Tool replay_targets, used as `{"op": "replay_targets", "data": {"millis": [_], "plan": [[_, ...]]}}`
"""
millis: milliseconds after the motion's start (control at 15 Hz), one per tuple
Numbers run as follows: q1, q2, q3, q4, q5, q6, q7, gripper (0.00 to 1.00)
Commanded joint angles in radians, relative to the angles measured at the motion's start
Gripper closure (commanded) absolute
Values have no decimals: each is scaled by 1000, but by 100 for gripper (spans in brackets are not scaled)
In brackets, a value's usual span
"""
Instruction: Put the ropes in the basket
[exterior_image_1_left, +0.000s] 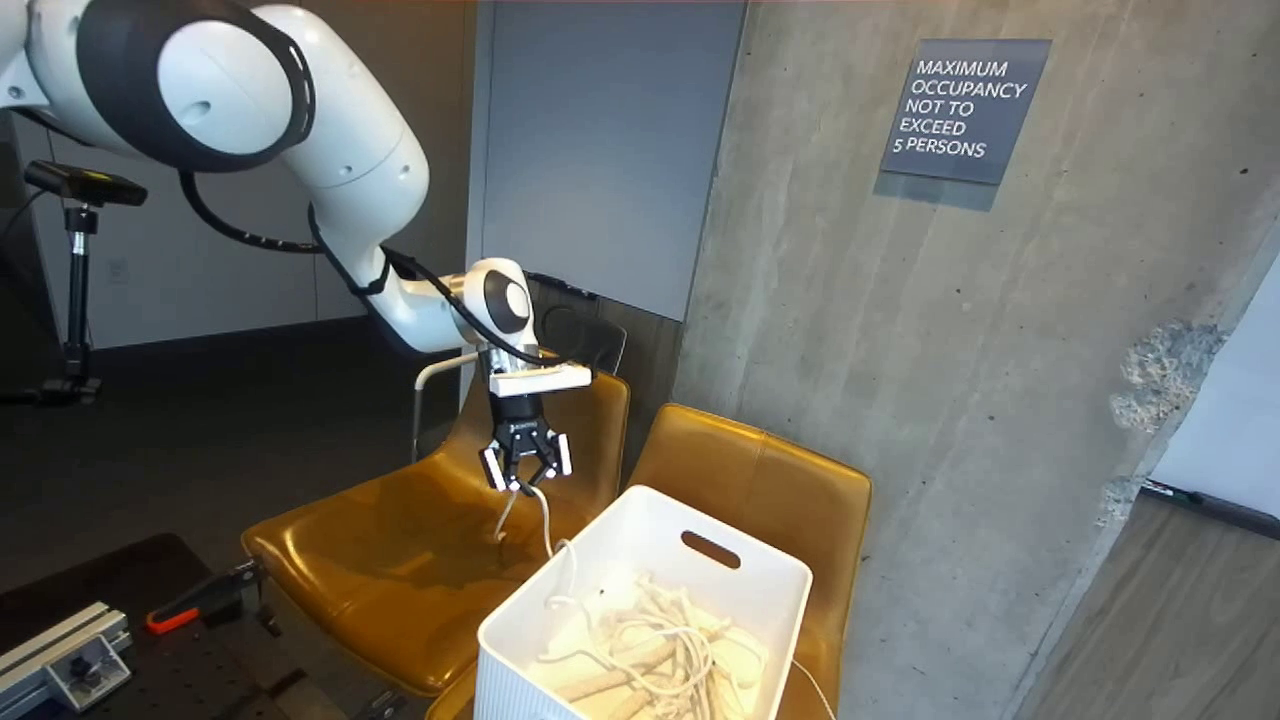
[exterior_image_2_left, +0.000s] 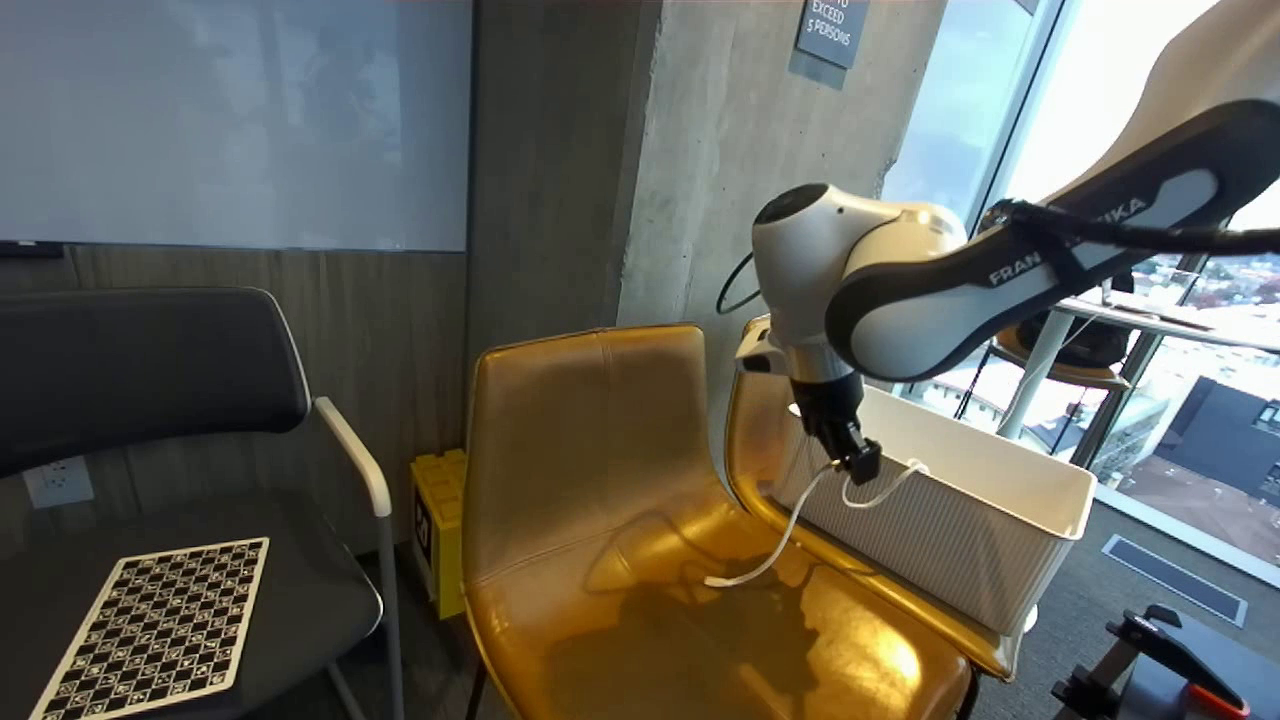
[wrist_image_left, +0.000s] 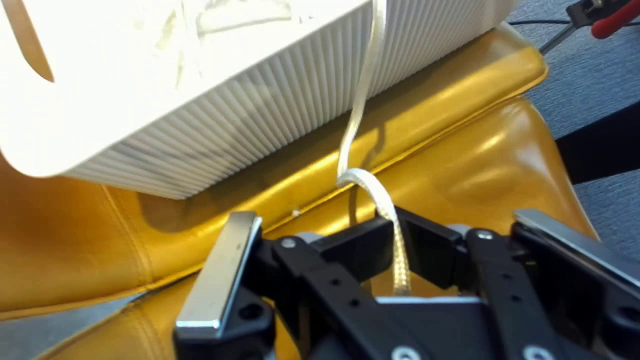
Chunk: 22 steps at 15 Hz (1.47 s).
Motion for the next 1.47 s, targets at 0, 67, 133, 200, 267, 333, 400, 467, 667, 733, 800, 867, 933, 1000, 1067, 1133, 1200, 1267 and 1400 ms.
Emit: {"op": "replay_targets", "data": {"millis": [0,67,133,200,267,333,400,467,667,733,800,867,933,1000,1067,1133,1200,1267,1400], "plan": [[-59,-175,-5,-75,31,-18,26,100],[-78,-206,-9,-65,43,-26,29,100],[-98,-237,-13,-55,58,-35,24,100],[-119,-265,-20,-42,75,-45,21,100],[-143,-291,-25,-27,94,-64,10,100],[-166,-312,-35,-8,110,-80,4,100],[-191,-330,-45,14,126,-99,-7,100],[-215,-345,-56,37,140,-117,-20,100],[-285,-346,-90,123,175,-173,-72,100],[-302,-338,-98,140,184,-181,-80,100],[-316,-328,-103,152,193,-188,-88,100],[-328,-319,-107,152,200,-190,-90,100],[-337,-308,-109,150,205,-188,-89,100],[-344,-297,-110,148,210,-190,-86,100],[-349,-286,-110,148,214,-192,-87,100],[-355,-274,-110,145,219,-194,-90,100],[-359,-263,-109,142,225,-194,-90,100],[-363,-255,-107,141,234,-198,-92,100],[-369,-250,-102,129,252,-205,-97,74]]}}
